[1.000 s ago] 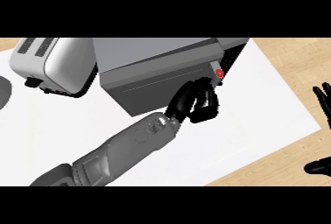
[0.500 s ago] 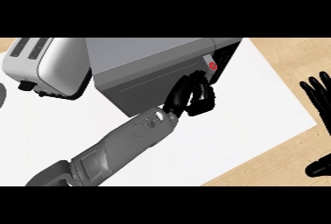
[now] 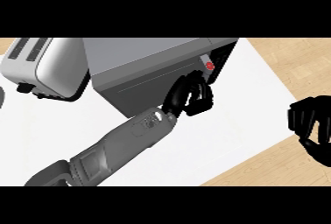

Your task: Pick up the milk, place it into the microwave and close the microwave

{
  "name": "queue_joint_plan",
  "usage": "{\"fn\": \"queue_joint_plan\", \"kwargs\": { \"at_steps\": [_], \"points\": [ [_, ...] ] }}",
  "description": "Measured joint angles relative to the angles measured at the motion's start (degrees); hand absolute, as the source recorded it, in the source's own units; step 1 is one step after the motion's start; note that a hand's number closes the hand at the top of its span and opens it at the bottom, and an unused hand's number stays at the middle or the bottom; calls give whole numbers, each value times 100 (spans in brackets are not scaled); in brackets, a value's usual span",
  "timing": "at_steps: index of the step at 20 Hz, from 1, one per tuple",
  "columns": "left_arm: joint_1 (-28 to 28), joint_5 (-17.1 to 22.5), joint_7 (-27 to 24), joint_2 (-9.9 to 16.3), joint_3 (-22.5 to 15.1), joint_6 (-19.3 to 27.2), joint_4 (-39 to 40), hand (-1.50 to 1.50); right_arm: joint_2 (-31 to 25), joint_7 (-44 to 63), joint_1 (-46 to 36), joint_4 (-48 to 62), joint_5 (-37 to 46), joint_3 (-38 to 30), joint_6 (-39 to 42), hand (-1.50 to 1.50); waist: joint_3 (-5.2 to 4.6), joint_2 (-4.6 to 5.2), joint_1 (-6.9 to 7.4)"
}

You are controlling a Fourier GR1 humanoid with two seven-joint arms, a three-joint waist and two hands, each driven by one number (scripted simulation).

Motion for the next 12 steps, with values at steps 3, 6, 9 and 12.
{"fn": "queue_joint_plan", "kwargs": {
  "at_steps": [3,6,9,12],
  "points": [
    [29,70,-48,41,-22,84,-17,150,-25,102,-51,-240,-21,150,57,150,3,-15,-60],
    [57,139,-98,67,-30,180,-22,150,-44,186,-69,-453,-50,271,99,150,6,-31,-115],
    [72,192,-153,86,-47,266,-30,150,-46,260,-86,-628,-98,371,124,150,9,-35,-152],
    [101,245,-216,110,-53,369,-43,150,-45,318,-78,-788,-137,456,142,150,11,-41,-202]
  ]
}}
